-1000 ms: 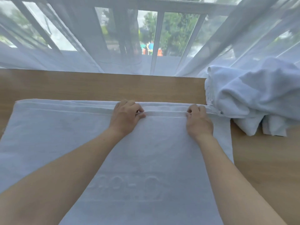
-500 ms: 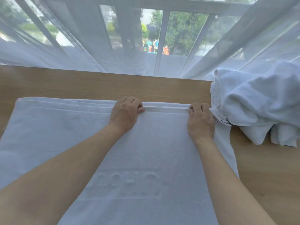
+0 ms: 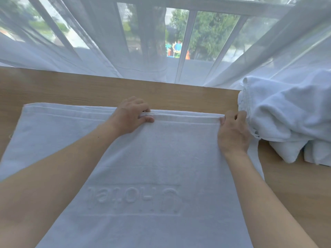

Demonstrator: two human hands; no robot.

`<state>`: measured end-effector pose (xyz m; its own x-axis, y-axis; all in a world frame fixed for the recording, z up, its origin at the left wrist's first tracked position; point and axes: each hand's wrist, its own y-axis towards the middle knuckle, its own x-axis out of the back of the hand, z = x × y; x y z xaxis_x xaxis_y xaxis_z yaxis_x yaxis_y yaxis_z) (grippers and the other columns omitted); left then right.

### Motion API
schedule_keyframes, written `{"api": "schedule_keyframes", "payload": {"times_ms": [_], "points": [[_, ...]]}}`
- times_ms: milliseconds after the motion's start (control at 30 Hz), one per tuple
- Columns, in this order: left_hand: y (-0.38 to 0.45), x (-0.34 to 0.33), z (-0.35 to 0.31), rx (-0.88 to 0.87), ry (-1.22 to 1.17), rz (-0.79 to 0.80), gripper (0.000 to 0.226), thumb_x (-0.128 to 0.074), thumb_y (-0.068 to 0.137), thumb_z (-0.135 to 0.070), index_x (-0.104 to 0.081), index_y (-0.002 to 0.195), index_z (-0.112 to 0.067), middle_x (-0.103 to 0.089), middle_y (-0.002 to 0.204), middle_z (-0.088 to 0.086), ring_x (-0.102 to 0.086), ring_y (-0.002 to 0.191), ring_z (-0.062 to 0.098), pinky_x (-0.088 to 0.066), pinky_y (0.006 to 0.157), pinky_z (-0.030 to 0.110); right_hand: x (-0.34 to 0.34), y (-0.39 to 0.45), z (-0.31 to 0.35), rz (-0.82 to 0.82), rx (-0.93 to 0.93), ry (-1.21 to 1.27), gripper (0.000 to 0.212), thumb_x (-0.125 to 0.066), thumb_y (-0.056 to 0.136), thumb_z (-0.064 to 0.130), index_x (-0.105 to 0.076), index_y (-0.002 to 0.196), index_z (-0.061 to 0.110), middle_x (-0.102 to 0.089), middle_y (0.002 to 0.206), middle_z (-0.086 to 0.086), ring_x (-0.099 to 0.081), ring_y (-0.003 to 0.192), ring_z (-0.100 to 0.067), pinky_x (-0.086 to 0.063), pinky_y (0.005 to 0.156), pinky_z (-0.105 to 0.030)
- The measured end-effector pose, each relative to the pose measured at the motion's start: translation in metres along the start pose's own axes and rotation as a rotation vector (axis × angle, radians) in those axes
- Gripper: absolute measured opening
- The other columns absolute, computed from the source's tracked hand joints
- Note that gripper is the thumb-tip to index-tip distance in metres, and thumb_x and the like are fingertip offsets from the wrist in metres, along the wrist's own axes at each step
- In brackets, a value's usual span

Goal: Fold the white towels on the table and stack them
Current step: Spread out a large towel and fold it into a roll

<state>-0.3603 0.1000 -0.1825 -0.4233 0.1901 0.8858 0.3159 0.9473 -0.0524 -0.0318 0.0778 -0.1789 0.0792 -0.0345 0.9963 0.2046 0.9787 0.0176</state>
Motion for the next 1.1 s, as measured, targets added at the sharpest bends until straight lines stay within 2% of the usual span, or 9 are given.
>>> {"api": "schedule_keyframes", "payload": {"times_ms": [100, 200, 400, 500, 633, 733, 800, 933, 1100], "points": [[-0.003, -0.006, -0.003, 0.056, -0.054, -0.048, 0.030, -0.077, 0.088, -0.031, -0.070, 0.100, -0.005, -0.062, 0.106, 0.012, -0.054, 0.103, 0.033, -0.038, 0.091, 0.033, 0.000, 0.004, 0.001, 0.001, 0.018, 0.007, 0.030, -0.041, 0.107, 0.026, -0.055, 0.117, 0.001, -0.048, 0.125, -0.019, -0.056, 0.098, -0.040, -0.043, 0.071, -0.043], [-0.001, -0.010, -0.002, 0.104, -0.045, -0.012, 0.034, -0.072, 0.091, -0.037, -0.068, 0.106, -0.007, -0.064, 0.109, 0.011, -0.055, 0.105, 0.034, -0.042, 0.095, 0.041, -0.005, 0.010, 0.002, 0.086, 0.058, -0.053, 0.032, -0.035, 0.109, 0.028, -0.054, 0.121, 0.005, -0.053, 0.123, -0.017, -0.055, 0.103, -0.038, -0.043, 0.073, -0.042], [-0.003, -0.014, -0.006, 0.141, 0.101, -0.023, 0.035, -0.061, 0.096, -0.045, -0.065, 0.116, -0.016, -0.060, 0.116, 0.007, -0.049, 0.116, 0.030, -0.030, 0.101, 0.038, -0.010, 0.023, 0.001, 0.123, 0.097, -0.177, 0.031, -0.030, 0.109, 0.027, -0.053, 0.117, 0.010, -0.061, 0.111, -0.017, -0.055, 0.102, -0.036, -0.032, 0.068, -0.037], [-0.022, -0.023, -0.028, 0.096, 0.133, -0.135, 0.033, -0.062, 0.098, -0.030, -0.062, 0.129, -0.018, -0.055, 0.141, 0.007, -0.045, 0.136, 0.031, -0.022, 0.111, 0.039, -0.007, 0.027, 0.000, 0.166, 0.081, -0.168, 0.037, -0.026, 0.109, 0.034, -0.054, 0.110, 0.010, -0.065, 0.106, -0.018, -0.057, 0.099, -0.037, -0.031, 0.069, -0.038], [-0.079, -0.060, -0.075, 0.023, 0.083, -0.102, 0.050, -0.043, 0.102, -0.038, -0.050, 0.147, -0.018, -0.036, 0.161, 0.008, -0.029, 0.150, 0.030, -0.021, 0.119, 0.049, -0.004, 0.005, 0.002, 0.110, 0.039, 0.074, 0.030, -0.039, 0.106, 0.025, -0.049, 0.127, 0.007, -0.051, 0.129, -0.019, -0.049, 0.111, -0.040, -0.037, 0.083, -0.045], [-0.128, -0.088, -0.093, 0.028, 0.175, 0.022, 0.063, -0.035, 0.101, -0.050, -0.034, 0.157, -0.020, -0.022, 0.167, 0.006, -0.018, 0.154, 0.028, -0.015, 0.122, 0.053, -0.004, -0.043, 0.015, -0.061, 0.027, 0.197, 0.039, -0.051, 0.101, 0.022, -0.050, 0.136, 0.005, -0.047, 0.142, -0.021, -0.049, 0.119, -0.042, -0.037, 0.094, -0.052], [-0.145, -0.097, -0.094, 0.040, 0.220, 0.031, 0.065, -0.033, 0.101, -0.050, -0.027, 0.159, -0.021, -0.017, 0.168, 0.006, -0.012, 0.155, 0.026, -0.011, 0.123, 0.053, -0.006, -0.086, 0.026, -0.071, 0.032, 0.218, 0.043, -0.052, 0.100, 0.024, -0.051, 0.140, 0.008, -0.046, 0.148, -0.019, -0.048, 0.127, -0.040, -0.035, 0.100, -0.054], [-0.152, -0.099, -0.089, 0.000, 0.251, 0.049, 0.067, -0.031, 0.102, -0.051, -0.024, 0.160, -0.020, -0.013, 0.169, 0.007, -0.009, 0.156, 0.026, -0.013, 0.123, 0.054, -0.019, -0.161, 0.040, 0.126, 0.064, 0.178, 0.060, -0.039, 0.101, 0.039, -0.034, 0.156, 0.018, -0.025, 0.165, -0.008, -0.018, 0.153, -0.030, -0.014, 0.122, -0.055], [-0.170, -0.099, -0.082, -0.052, 0.264, 0.074, 0.068, -0.027, 0.102, -0.053, -0.018, 0.161, -0.020, -0.008, 0.170, 0.006, -0.005, 0.156, 0.025, -0.012, 0.125, 0.052, -0.028, -0.183, 0.040, 0.175, 0.002, 0.122, 0.064, -0.019, 0.102, 0.050, -0.008, 0.162, 0.028, -0.004, 0.169, -0.001, 0.001, 0.156, -0.022, 0.000, 0.125, -0.049]]}}
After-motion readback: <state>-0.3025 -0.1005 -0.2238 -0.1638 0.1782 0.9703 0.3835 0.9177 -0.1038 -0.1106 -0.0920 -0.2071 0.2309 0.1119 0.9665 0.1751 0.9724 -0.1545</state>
